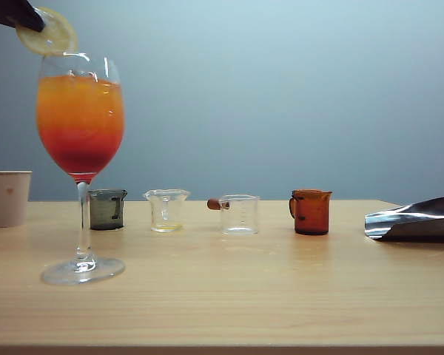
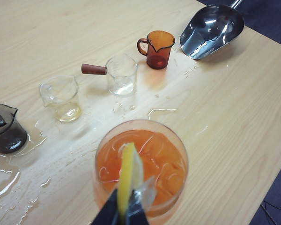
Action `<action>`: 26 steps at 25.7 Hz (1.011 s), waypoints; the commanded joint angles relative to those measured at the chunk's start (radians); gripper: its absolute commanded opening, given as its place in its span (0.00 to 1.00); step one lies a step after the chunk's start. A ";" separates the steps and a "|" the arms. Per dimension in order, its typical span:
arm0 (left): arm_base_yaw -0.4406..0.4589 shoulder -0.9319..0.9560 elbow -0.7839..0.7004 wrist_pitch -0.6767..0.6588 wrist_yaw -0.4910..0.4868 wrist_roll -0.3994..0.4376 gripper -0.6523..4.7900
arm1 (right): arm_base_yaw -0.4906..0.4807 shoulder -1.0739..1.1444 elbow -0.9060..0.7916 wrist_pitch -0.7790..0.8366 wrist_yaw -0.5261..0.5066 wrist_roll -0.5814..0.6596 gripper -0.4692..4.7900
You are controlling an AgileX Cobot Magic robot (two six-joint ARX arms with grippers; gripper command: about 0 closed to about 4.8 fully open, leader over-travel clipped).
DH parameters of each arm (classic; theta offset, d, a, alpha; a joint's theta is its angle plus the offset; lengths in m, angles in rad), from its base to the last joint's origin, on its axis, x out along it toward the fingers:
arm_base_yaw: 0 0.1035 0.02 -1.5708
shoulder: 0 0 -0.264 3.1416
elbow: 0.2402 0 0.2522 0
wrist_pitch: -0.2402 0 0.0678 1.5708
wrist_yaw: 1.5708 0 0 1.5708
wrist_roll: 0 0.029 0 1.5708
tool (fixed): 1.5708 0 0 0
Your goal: Pick up the lemon slice from the paper cup on the left and carefully insert it into the rim of the goblet.
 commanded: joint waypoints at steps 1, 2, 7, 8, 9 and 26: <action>0.000 -0.011 0.022 0.002 -0.009 0.001 0.11 | 0.000 -0.003 0.008 0.015 0.003 -0.003 0.08; 0.000 -0.011 0.029 -0.001 -0.016 0.002 0.11 | 0.000 -0.003 0.007 0.015 0.003 -0.003 0.08; 0.000 -0.011 0.041 -0.024 -0.023 0.001 0.11 | 0.000 -0.003 0.007 0.018 0.015 -0.003 0.08; 0.000 -0.010 0.041 -0.039 -0.023 0.003 0.11 | 0.000 -0.003 0.007 0.019 0.015 -0.003 0.08; 0.000 -0.010 0.041 -0.063 -0.031 0.010 0.11 | 0.000 -0.003 0.007 0.018 0.016 -0.003 0.08; 0.000 0.020 0.040 -0.037 -0.026 0.045 0.11 | 0.000 -0.003 0.007 0.021 0.018 -0.026 0.08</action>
